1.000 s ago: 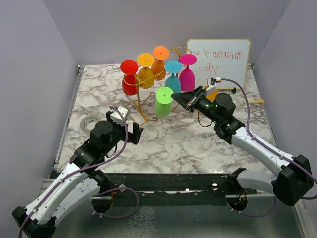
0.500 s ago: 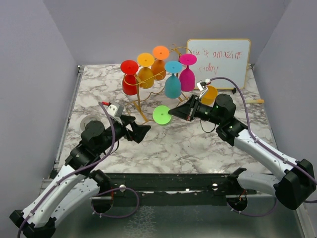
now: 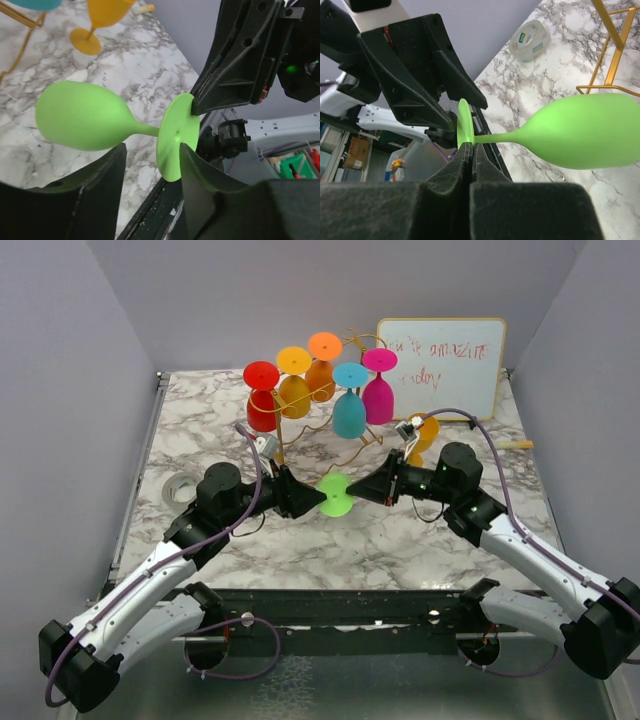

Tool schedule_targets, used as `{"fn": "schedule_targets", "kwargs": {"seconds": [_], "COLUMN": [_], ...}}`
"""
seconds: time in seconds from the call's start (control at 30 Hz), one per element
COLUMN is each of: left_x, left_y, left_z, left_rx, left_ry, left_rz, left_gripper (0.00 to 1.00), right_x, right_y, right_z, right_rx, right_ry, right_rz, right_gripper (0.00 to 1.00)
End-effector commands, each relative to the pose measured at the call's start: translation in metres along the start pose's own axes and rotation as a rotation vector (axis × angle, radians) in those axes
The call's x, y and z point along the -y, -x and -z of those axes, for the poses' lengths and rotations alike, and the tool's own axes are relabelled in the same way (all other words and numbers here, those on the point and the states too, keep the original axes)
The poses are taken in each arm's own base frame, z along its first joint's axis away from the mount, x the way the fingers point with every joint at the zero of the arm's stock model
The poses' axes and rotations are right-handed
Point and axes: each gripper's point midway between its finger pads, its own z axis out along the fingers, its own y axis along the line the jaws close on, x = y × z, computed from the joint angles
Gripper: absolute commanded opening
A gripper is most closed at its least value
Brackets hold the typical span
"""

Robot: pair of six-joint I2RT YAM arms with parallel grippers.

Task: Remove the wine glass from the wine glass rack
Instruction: Place the wine glass at the center of the board.

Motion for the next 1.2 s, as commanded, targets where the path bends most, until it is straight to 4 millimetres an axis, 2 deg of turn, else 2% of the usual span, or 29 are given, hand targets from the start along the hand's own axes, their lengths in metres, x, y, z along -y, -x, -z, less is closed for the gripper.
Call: {"fn": "schedule_targets", "kwargs": {"seconds": [0.0,0.1,0.27,0.4,0.47,0.67,0.83,0.93,1.17], "left_x": [0.016,0.021,0.028,0.034,0.036,0.037,0.032,0.034,0.04], "left_y": [-0.023,-0.026,-0.03,-0.041,-0.044,-0.048,-0.045,-0.04,-0.032], "left_z": [-0.006,-0.008,-0.003,0.001,0.002,0.006,0.009,0.01,0.016], "left_rx": [-0.108,-0.102,-0.107,-0.161,-0.182,-0.191,-0.151,-0.123,-0.083], "left_ry": [-0.143,-0.191,-0.244,-0.293,-0.309,-0.323,-0.291,-0.286,-0.296], "left_rz": [0.035,0.048,0.037,0.04,0.043,0.028,0.009,0.005,-0.001], "left_gripper": [0.44,0.33,0.09,0.07,0.0,0.0,0.0,0.0,0.0], "right_x": [0.002,-0.003,-0.004,-0.007,-0.007,-0.006,-0.014,-0.019,-0.024], "right_y": [-0.02,-0.029,-0.026,-0.025,-0.028,-0.038,-0.044,-0.049,-0.056], "right_z": [0.004,0.006,0.008,0.008,0.007,0.005,0.009,0.012,0.018], "right_rx": [-0.017,-0.04,-0.022,-0.014,-0.03,-0.087,-0.128,-0.157,-0.181], "right_ry": [0.049,0.094,0.09,0.106,0.116,0.133,0.167,0.191,0.202], "right_rz": [0.024,0.016,0.024,0.028,0.017,-0.027,-0.054,-0.077,-0.078], "right_gripper": [0.01,0.01,0.01,0.01,0.01,0.02,0.23,0.3,0.19]}}
